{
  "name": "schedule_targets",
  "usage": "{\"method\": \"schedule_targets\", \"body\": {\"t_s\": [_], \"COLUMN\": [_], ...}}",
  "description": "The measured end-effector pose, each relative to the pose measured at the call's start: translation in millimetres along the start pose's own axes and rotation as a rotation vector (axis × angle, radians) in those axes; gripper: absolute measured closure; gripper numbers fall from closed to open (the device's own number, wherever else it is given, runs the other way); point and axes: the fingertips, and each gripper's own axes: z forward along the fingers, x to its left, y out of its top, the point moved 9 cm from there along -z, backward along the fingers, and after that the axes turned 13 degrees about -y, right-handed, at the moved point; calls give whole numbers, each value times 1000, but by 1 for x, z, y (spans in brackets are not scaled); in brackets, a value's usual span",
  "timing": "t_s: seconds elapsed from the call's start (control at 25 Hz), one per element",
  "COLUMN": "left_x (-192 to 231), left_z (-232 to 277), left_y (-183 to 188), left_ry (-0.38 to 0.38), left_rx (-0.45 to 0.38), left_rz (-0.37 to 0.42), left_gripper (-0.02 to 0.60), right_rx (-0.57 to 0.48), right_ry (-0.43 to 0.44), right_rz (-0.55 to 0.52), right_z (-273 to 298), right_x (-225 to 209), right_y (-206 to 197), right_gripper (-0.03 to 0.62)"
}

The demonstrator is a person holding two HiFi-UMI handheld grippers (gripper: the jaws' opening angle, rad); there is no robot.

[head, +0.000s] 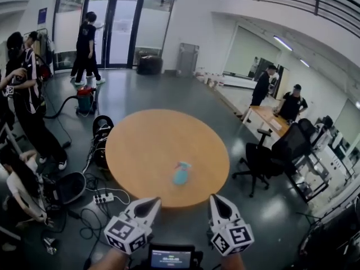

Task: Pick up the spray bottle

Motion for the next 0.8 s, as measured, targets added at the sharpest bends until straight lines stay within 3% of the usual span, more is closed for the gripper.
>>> {"method": "schedule_targets", "body": {"t_s": [0.24,0.32,0.6,0.68,0.8], "left_x": [35,46,78,93,111], "left_z": [16,28,67,87,116], "left_y": [-1,-1,14,19,32], "left_ry": [18,22,68,83,110], "left_rx": [17,36,38,35,37], "left_rz": [-18,-7,65,75,93], "left_gripper": [589,589,589,589,589], "right_rx": [-20,-32,-64,-65,-89], "right_ry": [34,48,97,112,154], "right_rz": [-17,-4,5,-2,-17], "right_z": [41,59,119,140,174], "right_x": [2,-4,-34,-44,-56], "right_y": [4,2,4,5,15], "right_gripper": [582,543,527,470,465]}}
